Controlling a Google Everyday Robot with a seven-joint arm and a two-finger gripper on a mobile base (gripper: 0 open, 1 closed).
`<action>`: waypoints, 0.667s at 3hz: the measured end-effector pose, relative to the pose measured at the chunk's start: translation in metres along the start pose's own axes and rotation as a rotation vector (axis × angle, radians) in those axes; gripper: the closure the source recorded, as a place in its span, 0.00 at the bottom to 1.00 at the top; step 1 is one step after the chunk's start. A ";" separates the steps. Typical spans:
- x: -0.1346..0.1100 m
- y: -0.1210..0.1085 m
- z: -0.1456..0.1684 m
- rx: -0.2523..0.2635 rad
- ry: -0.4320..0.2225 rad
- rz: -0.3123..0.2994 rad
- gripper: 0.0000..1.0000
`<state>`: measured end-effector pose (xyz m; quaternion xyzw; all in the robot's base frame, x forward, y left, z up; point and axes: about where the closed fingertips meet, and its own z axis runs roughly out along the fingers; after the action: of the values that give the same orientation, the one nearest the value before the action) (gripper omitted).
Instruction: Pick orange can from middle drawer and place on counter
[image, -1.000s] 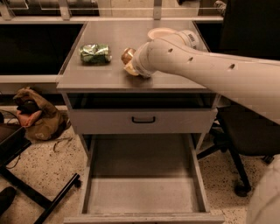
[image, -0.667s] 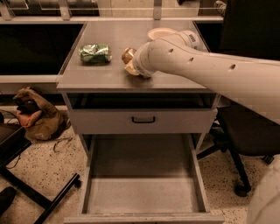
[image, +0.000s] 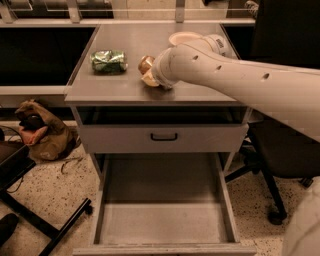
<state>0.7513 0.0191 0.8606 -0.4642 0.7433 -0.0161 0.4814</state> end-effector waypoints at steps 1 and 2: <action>0.000 0.000 0.000 0.000 0.000 0.000 0.13; 0.000 0.000 0.000 0.000 0.000 0.000 0.00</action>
Offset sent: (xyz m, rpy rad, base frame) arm 0.0000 0.0000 0.0000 0.0000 0.0000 0.0000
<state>0.7512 0.0192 0.8606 -0.4643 0.7433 -0.0161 0.4814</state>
